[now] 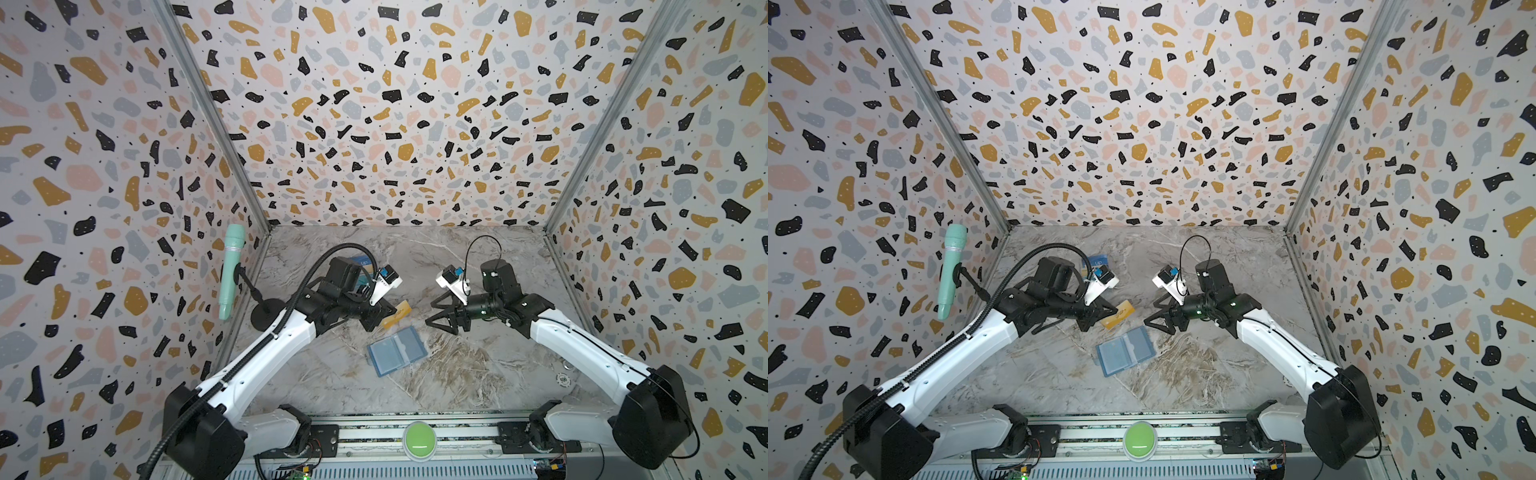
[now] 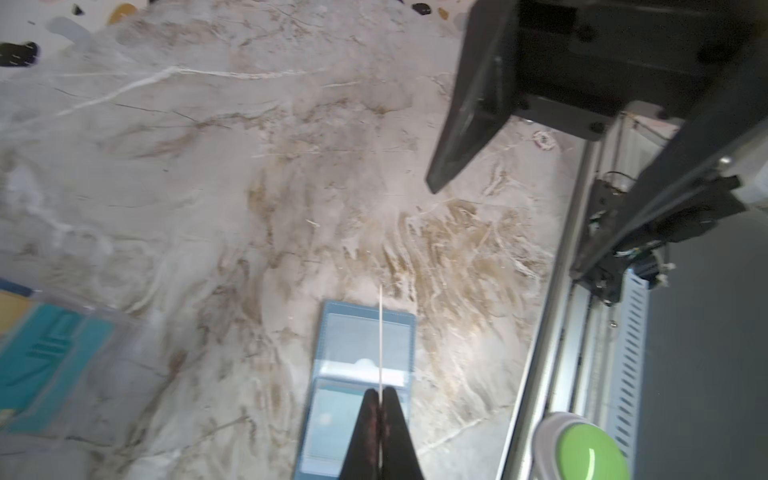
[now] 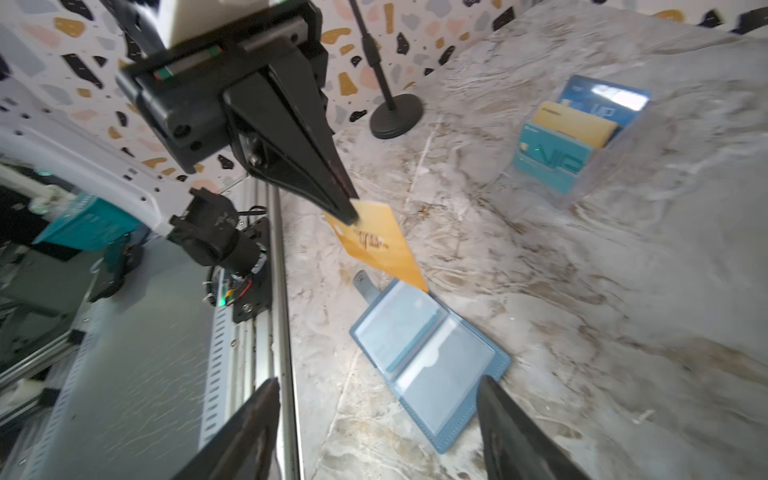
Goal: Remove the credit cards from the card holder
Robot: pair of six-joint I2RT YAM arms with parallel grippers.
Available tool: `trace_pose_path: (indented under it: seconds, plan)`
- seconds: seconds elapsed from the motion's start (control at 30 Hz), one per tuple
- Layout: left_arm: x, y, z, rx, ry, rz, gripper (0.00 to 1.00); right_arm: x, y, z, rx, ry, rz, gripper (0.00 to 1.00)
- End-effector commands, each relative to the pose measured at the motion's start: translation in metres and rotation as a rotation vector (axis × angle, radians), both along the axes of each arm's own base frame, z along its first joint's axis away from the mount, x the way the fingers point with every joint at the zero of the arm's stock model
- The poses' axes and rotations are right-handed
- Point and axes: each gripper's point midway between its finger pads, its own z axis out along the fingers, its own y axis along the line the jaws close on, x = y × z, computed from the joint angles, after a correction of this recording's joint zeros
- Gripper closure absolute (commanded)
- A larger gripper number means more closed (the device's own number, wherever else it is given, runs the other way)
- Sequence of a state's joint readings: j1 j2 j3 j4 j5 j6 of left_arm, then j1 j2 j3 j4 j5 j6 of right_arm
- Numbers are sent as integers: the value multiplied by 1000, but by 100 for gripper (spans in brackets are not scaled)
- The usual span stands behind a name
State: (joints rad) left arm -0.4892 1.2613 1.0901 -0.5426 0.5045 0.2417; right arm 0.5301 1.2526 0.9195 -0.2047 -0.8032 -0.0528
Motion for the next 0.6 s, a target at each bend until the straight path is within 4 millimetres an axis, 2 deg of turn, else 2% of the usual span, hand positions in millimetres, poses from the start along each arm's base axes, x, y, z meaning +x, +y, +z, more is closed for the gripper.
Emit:
trace_pose_path:
  seconds: [0.0, 0.07, 0.17, 0.33, 0.43, 0.57]
  plan:
    - [44, 19, 15, 113, -207, 64, 100, 22, -13, -1, -49, -62, -161, 25]
    - [56, 24, 19, 142, -260, 35, 100, 26, -17, -3, -61, -73, -200, 25]
    - [68, 33, 11, 223, -289, -60, 100, 30, -22, -6, -72, -83, -239, 25]
    - [118, 63, -15, 366, -220, -75, 100, 32, -25, -6, -80, -92, -260, 24]
    - [139, 77, -28, 435, -213, -106, 100, 32, -26, -7, -78, -97, -269, 24]
    - [146, 85, -52, 488, -241, -264, 100, 33, -26, -12, -80, -91, -273, 24]
